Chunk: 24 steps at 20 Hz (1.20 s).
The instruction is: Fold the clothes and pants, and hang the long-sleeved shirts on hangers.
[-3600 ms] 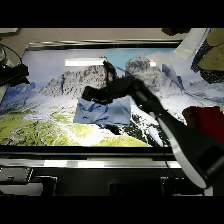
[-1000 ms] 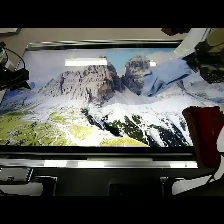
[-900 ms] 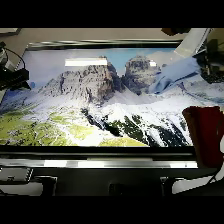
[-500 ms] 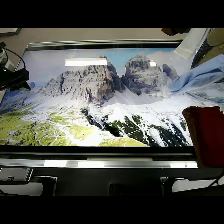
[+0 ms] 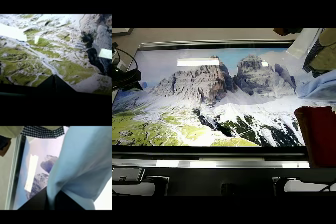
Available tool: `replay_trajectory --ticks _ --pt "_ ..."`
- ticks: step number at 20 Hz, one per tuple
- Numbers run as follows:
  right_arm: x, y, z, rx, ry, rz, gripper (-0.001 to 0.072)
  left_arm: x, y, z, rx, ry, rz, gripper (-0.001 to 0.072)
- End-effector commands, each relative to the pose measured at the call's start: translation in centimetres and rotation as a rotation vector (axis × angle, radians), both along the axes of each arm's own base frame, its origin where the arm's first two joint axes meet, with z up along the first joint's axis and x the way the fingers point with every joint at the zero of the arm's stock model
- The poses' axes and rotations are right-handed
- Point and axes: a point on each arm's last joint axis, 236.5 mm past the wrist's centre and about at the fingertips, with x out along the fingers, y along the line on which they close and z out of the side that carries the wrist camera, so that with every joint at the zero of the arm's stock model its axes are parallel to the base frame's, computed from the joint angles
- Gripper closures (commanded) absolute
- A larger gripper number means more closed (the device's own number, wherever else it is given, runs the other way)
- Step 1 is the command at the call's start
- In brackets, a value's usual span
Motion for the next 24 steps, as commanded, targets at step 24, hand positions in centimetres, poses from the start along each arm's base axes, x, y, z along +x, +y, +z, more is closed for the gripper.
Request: replay_trajectory --ticks 24 --pt "-27.7 -0.2 -17.0 -0.146 1.221 0.186 0.0671 -2.1 2.6 1.7 0.034 0.003 0.061 0.069"
